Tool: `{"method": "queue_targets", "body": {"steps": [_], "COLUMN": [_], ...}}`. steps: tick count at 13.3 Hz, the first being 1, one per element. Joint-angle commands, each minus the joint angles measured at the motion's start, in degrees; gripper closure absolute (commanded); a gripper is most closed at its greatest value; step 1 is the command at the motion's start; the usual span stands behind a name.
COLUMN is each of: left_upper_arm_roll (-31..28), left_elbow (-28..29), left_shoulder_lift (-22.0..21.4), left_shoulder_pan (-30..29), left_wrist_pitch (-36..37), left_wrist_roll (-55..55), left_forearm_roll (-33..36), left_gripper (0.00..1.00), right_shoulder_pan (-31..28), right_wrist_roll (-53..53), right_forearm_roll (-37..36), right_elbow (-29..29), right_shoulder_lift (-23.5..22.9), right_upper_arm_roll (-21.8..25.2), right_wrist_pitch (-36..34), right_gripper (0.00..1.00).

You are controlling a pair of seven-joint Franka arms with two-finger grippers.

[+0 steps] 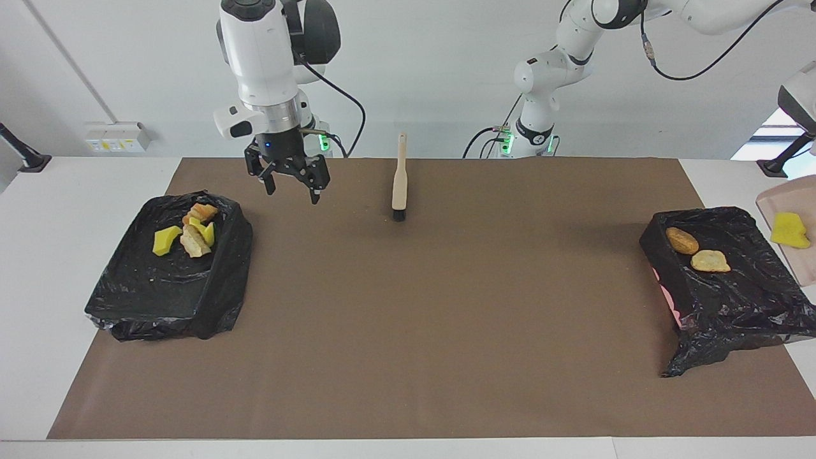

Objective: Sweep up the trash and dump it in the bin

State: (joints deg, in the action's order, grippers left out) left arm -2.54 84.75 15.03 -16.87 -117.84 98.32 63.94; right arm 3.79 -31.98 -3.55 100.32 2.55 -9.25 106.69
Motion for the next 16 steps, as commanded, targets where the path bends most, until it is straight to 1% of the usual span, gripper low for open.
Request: {"method": "queue_targets", "body": {"steps": [1, 2, 5, 6, 8, 10, 12, 13, 15, 16], "left_upper_arm_roll": [-0.6, -0.7, -0.6, -0.7, -0.7, -0.7, -0.4, -0.2, -0.3, -0.1], "left_elbow": [9.9, 11.9, 13.9, 15.3, 19.0, 18.5, 16.1, 15.1, 11.9, 11.6], "left_shoulder_lift": [-5.6, -7.0, -8.0, -8.3, -9.2, -9.1, -9.3, -9.6, -9.1, -8.7], "left_shoulder_pan": [3.2, 3.3, 4.1, 4.6, 5.7, 5.4, 5.7, 5.8, 5.9, 6.0], "left_wrist_pitch": [0.0, 0.0, 0.2, 0.2, 0.3, 0.3, 0.5, 1.3, 2.0, 2.3], "left_wrist_roll": [-9.9, -11.7, -12.5, -14.8, -22.3, -22.7, -21.2, -19.5, -19.0, -18.4], "left_forearm_roll": [8.3, 8.9, 9.6, 11.0, 16.0, 16.5, 14.5, 10.1, -3.1, -7.7], "left_gripper": [1.0, 1.0, 1.0, 1.0, 1.0, 1.0, 1.0, 1.0, 1.0, 1.0], "right_shoulder_pan": [-2.5, -3.0, -3.2, -3.2, -3.2, -3.2, -3.1, -3.0, -3.1, -3.0], "right_wrist_roll": [2.4, 5.2, 11.7, 14.3, 20.2, 25.3, 30.8, 31.7, 31.8, 31.8], "right_forearm_roll": [-0.6, -0.2, 0.4, 0.5, 0.5, 0.4, 0.5, 0.4, 0.4, 0.4], "right_elbow": [-2.6, -4.3, -7.5, -8.3, -8.7, -8.7, -8.1, -7.2, -6.5, -6.0], "right_shoulder_lift": [0.4, 0.4, 0.7, 1.0, 2.0, 2.5, 3.5, 4.4, 4.9, 5.4], "right_upper_arm_roll": [-0.5, 0.0, 4.0, 5.6, 8.5, 11.3, 12.9, 12.9, 13.0, 12.9], "right_wrist_pitch": [-3.2, -5.2, -10.6, -12.1, -13.9, -15.5, -17.2, -18.0, -18.9, -19.3], "right_gripper": [0.0, 0.0, 0.0, 0.0, 0.0, 0.0, 0.0, 0.0, 0.0, 0.0]}}
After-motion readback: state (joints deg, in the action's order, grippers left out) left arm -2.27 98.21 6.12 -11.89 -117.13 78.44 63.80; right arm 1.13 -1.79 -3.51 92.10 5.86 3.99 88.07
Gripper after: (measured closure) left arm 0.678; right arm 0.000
